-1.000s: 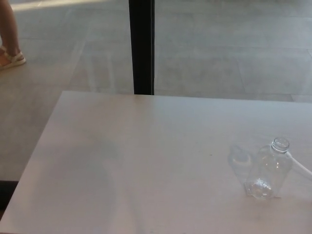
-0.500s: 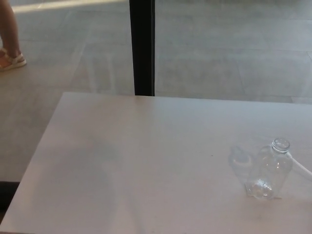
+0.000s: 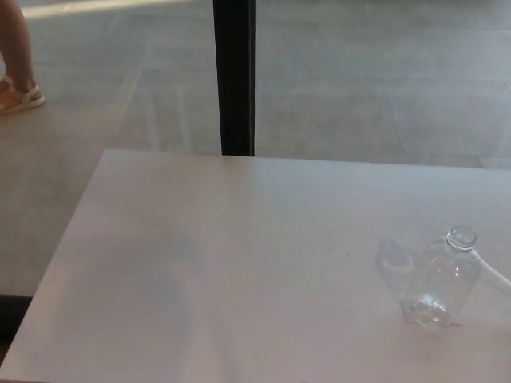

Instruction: The robot uses its right hand to grab and lift the lid of the spray bottle kept in the middle of the desk and places the lid on the right side of the bottle

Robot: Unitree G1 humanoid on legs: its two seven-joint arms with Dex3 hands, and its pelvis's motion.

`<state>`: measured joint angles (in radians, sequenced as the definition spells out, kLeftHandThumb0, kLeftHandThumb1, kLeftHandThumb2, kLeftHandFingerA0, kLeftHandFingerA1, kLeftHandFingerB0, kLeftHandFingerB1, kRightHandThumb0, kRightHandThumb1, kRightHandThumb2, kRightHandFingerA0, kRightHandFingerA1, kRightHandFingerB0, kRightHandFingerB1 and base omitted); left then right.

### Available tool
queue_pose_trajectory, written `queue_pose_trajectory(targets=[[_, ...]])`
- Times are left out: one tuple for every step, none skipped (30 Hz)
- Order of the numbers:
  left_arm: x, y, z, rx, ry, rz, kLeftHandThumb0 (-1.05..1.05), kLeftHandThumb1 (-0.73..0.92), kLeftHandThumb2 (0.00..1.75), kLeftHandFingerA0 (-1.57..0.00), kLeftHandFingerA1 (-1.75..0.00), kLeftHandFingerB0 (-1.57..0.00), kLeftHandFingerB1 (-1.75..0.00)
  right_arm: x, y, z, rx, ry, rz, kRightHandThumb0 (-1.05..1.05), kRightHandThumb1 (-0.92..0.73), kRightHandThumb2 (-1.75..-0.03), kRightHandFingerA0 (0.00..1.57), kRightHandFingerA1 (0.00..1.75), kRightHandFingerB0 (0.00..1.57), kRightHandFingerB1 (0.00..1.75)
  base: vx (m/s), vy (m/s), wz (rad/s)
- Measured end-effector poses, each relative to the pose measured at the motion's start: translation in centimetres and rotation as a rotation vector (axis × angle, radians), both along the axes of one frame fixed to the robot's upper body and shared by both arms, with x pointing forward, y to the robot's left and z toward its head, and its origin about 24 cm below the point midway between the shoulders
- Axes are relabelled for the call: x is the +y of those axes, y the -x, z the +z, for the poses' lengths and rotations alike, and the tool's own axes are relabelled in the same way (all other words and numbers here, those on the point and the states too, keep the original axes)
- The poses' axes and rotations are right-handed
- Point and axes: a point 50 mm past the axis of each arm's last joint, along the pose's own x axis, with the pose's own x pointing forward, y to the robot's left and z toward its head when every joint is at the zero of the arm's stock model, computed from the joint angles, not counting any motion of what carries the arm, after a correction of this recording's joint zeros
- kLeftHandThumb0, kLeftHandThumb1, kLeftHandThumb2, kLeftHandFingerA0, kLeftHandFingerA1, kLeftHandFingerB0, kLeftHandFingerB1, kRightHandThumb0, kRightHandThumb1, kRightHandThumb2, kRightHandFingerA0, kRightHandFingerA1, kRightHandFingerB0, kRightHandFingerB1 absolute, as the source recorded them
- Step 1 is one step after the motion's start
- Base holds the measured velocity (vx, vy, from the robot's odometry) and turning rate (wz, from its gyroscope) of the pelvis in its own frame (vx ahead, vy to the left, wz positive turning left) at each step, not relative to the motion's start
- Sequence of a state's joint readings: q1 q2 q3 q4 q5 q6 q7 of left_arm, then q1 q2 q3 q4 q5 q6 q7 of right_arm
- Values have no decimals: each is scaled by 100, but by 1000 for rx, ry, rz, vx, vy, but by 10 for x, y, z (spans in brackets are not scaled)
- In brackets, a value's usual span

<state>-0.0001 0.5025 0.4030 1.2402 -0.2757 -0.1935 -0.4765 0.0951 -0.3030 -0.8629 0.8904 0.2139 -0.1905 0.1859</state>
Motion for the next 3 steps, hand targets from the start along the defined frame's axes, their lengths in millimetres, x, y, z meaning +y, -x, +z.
queue_pose_trajectory(targets=[[0, 2, -1, 7, -1, 6, -88, 92, 71, -55, -52, -37, -40, 0, 3, -2, 8, -9, -3, -74, -56, -91, 19, 56, 6, 36, 0, 0, 0], [1, 5, -1, 16, -1, 13, -88, 92, 70, -54, -52, -38, -39, 1, 7, -5, 23, -17, -4, -73, -57, -90, 25, 62, 7, 35, 0, 0, 0], [1, 8, -2, 27, -1, 20, -88, 92, 70, -54, -52, -38, -39, 1, 12, -7, 39, -20, 0, -73, -57, -90, 25, 62, 7, 35, 0, 0, 0]])
